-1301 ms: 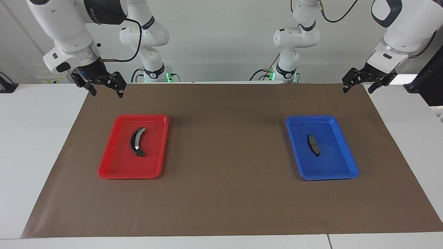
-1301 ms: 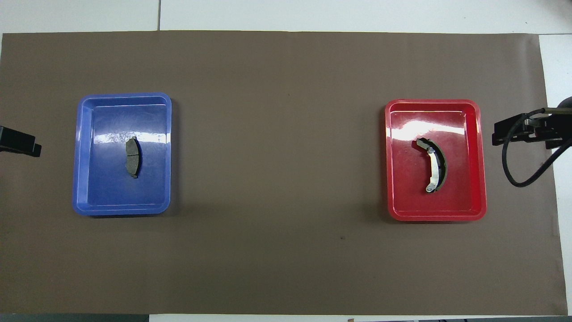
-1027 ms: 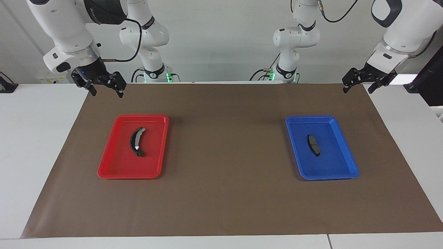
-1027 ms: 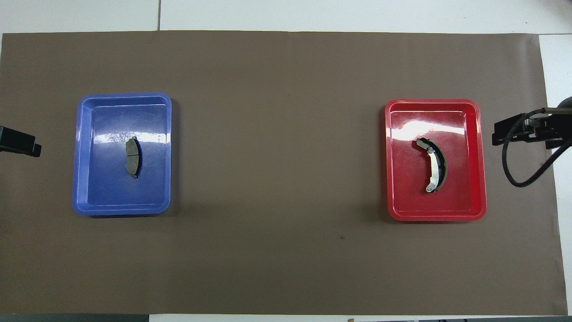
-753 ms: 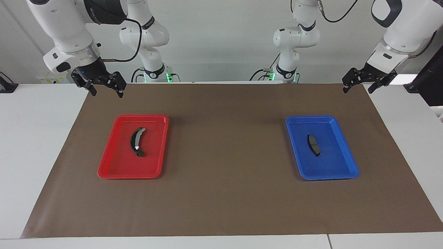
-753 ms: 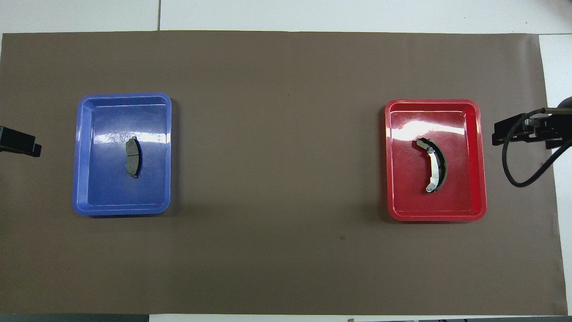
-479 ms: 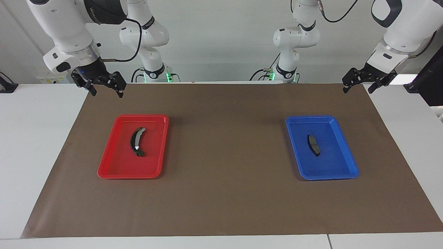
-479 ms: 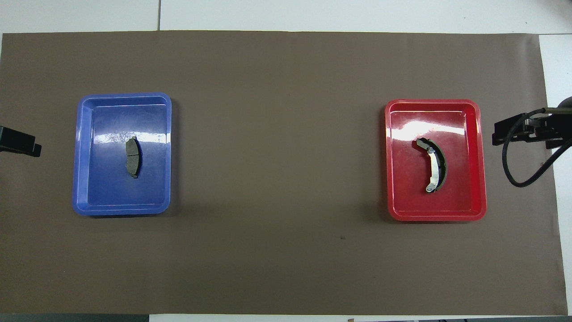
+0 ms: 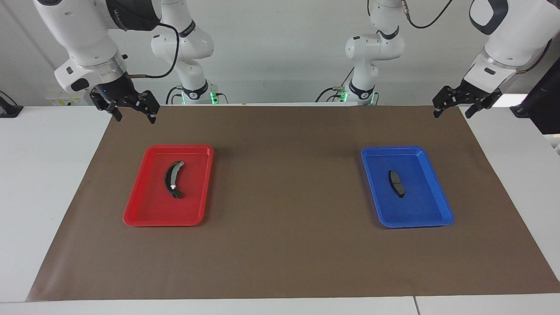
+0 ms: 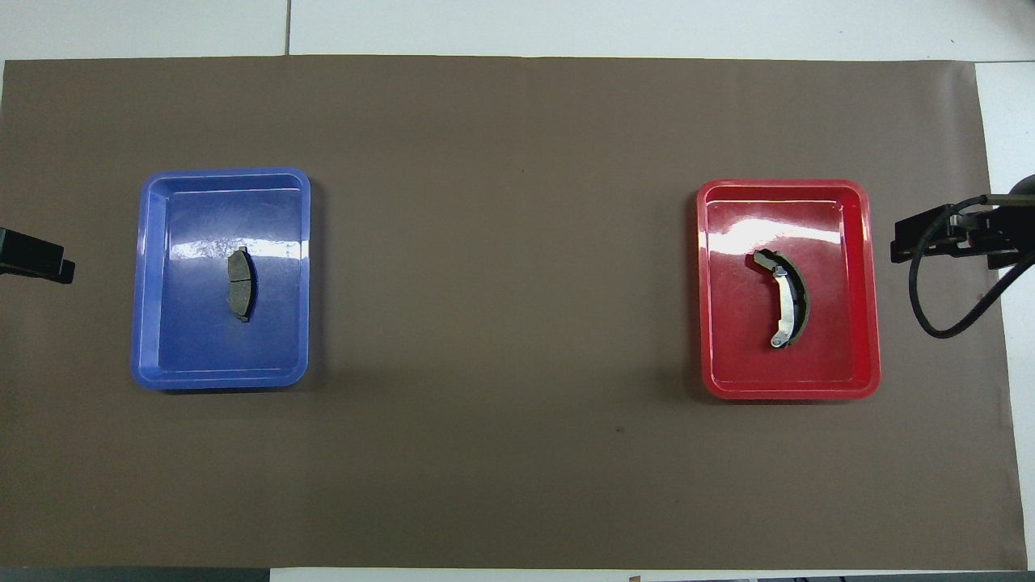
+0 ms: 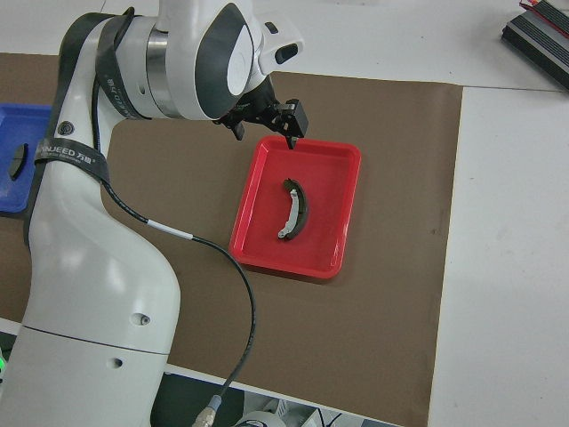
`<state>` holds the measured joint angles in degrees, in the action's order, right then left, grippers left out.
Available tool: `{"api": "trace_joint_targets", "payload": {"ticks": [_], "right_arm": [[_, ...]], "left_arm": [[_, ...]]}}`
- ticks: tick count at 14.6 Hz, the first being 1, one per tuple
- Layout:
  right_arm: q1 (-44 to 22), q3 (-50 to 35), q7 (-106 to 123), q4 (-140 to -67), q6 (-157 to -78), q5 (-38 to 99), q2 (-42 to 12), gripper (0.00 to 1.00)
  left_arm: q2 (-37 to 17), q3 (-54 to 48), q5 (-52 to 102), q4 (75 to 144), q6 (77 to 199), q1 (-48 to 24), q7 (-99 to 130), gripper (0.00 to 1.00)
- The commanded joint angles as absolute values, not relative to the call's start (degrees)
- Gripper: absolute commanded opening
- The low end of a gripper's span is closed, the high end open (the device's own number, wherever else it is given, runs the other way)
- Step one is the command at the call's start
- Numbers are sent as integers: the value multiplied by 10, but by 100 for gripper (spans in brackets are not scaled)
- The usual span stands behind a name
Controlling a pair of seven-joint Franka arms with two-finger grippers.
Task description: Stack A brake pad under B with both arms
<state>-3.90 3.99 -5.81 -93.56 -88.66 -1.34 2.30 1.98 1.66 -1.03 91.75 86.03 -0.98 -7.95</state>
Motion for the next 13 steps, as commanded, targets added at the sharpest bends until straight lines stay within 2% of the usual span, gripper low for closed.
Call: {"api": "trace_joint_targets", "payload": {"ticks": [1, 5, 9, 13], "right_arm": [[-35, 40, -49, -939, -893, -11, 29, 100], [-36, 40, -49, -939, -893, -11, 29, 100], [-35, 40, -49, -939, -893, -11, 28, 100], [-35, 40, -48, -939, -893, -11, 28, 100]], "left_arm": [[33, 16, -16, 931, 870, -8, -82, 98], [34, 14, -11, 946, 893, -16, -75, 98], [72, 11, -10, 1042, 969, -28, -55, 97], [68, 11, -10, 1119, 1068, -30, -33, 97]]}}
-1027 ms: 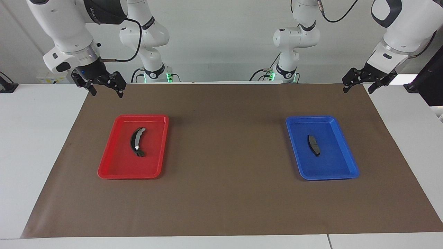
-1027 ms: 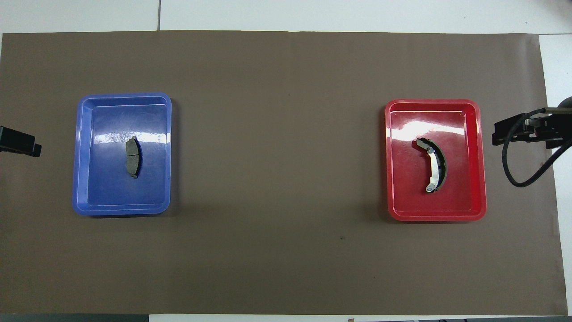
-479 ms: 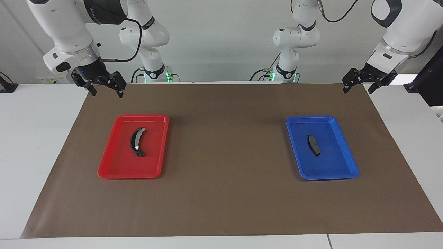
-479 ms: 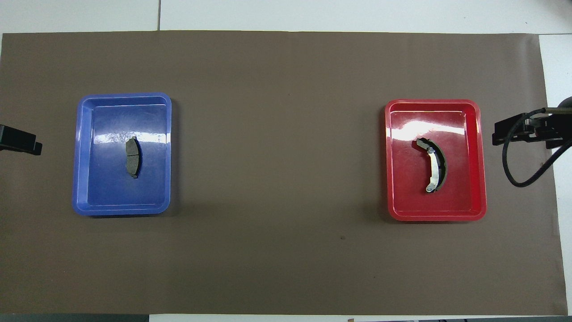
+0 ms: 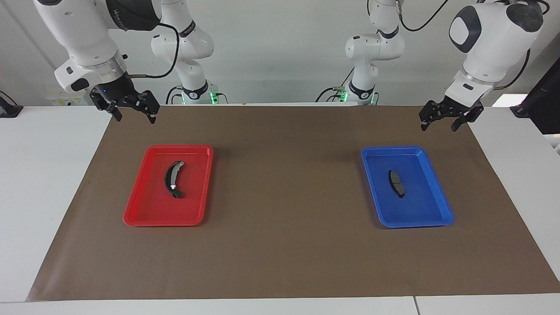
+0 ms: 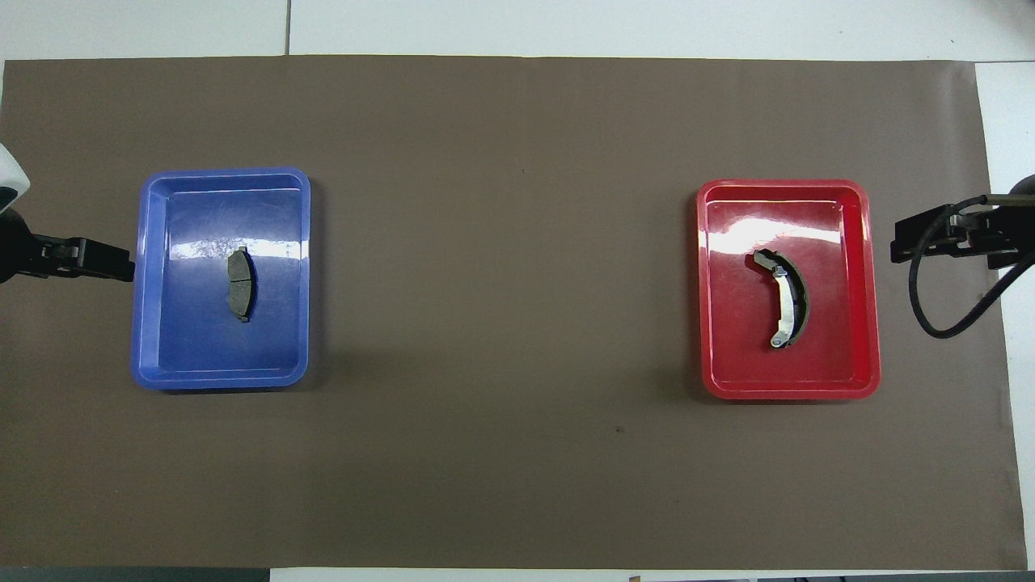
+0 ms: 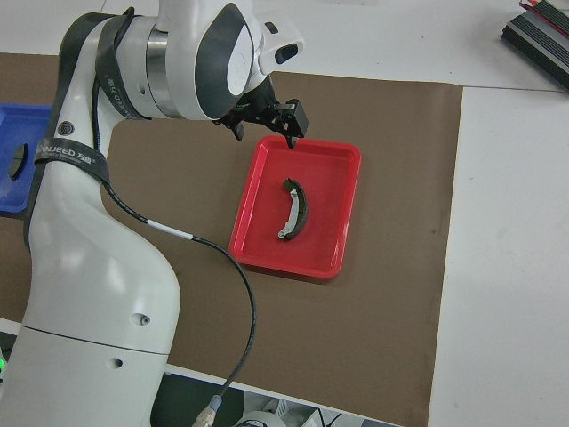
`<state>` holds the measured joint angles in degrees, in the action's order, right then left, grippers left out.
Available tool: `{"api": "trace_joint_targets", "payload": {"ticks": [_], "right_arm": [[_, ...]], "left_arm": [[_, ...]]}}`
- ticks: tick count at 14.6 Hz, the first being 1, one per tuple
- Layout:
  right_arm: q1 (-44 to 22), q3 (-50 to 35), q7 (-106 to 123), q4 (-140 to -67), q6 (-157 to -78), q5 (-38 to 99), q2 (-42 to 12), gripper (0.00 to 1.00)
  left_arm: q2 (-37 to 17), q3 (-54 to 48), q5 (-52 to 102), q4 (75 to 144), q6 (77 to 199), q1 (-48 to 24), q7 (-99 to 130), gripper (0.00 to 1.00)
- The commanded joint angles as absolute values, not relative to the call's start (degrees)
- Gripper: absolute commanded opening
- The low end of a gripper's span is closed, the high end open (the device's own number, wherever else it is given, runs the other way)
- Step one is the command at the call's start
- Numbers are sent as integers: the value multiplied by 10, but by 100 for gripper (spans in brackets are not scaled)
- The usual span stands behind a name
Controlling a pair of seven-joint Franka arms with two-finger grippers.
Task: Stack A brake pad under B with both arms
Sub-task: 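Reach the left gripper into the blue tray and grasp the small pad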
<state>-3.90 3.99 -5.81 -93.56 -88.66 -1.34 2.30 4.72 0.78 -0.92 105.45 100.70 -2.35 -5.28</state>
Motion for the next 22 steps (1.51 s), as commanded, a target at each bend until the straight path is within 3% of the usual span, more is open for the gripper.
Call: {"api": "trace_joint_targets", "payload": {"ticks": [1, 11, 17, 22], "right_arm": [[-35, 40, -47, -939, -893, -11, 29, 100], [-35, 40, -46, -941, -893, -11, 29, 100], [-35, 40, -45, -943, -893, -11, 31, 100], [-35, 40, -45, -944, -893, -11, 31, 100]], "left_arm": [[64, 11, -10, 1147, 1109, -32, -27, 97], [-54, 11, -10, 1272, 1378, -54, 13, 97], [-98, 11, -10, 1289, 1425, -58, 33, 95], [-102, 11, -10, 1295, 1428, -58, 32, 91]]}}
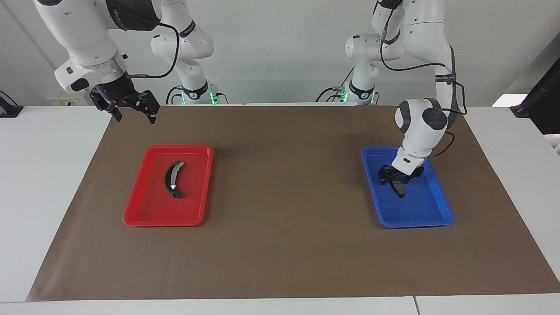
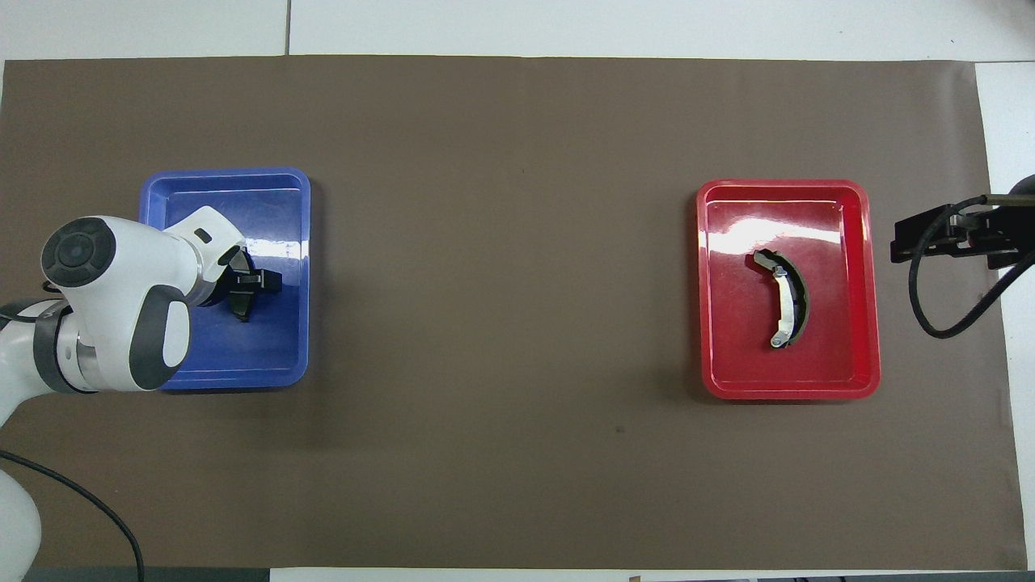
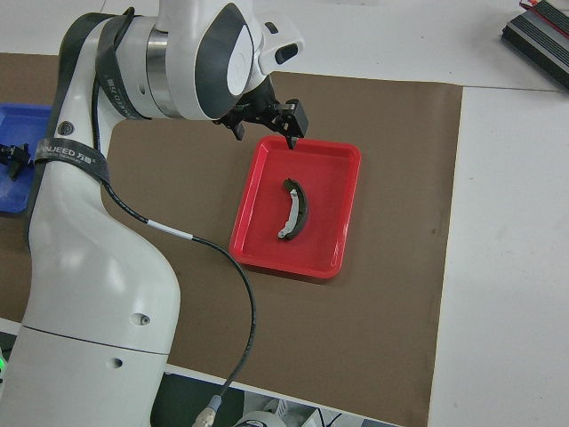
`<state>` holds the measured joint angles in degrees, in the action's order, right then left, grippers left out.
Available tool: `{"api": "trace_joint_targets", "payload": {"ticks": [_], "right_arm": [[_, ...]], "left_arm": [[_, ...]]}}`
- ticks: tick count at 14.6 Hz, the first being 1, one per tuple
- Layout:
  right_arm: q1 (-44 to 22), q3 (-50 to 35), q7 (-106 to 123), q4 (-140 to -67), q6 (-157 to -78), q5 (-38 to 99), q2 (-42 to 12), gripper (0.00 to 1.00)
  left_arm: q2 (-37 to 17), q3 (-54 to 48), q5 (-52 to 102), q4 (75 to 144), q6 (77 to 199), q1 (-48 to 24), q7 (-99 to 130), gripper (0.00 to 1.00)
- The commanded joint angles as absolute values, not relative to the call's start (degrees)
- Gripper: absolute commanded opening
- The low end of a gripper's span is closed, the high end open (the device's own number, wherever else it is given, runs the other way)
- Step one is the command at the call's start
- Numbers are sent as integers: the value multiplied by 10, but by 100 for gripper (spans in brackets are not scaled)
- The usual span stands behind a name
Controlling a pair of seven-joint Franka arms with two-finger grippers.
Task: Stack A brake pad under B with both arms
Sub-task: 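Reach the left gripper into the blue tray and grasp the small pad, then lift the small pad out of the blue tray with the left gripper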
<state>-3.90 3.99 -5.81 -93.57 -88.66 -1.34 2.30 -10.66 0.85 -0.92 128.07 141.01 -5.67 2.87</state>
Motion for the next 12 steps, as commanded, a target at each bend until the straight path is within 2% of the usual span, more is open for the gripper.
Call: {"api": "trace_joint_targets", "payload": {"ticks": [1, 2, 3, 4, 6, 12], "right_arm": [[-35, 40, -45, -944, -893, -11, 31, 100], [-35, 40, -45, -944, -893, -11, 31, 100], [-35, 40, -45, -944, -893, -11, 31, 100], [-35, 40, -45, -945, -893, -11, 31, 100], [-35, 40, -44, -945, -893, -11, 31, 100], [-35, 39, -44, -945, -895, -11, 31, 100]], "left_arm": [[-101, 11, -10, 1293, 1426, -58, 29, 73], [-101, 11, -10, 1293, 1422, -58, 24, 46], [-101, 12, -10, 1291, 1419, -58, 12, 26], [-99, 12, -10, 1290, 1419, -58, -2, 17], [-90, 13, -10, 1286, 1418, -55, -18, 10], [-73, 11, -10, 1221, 1340, -61, -16, 10]]}}
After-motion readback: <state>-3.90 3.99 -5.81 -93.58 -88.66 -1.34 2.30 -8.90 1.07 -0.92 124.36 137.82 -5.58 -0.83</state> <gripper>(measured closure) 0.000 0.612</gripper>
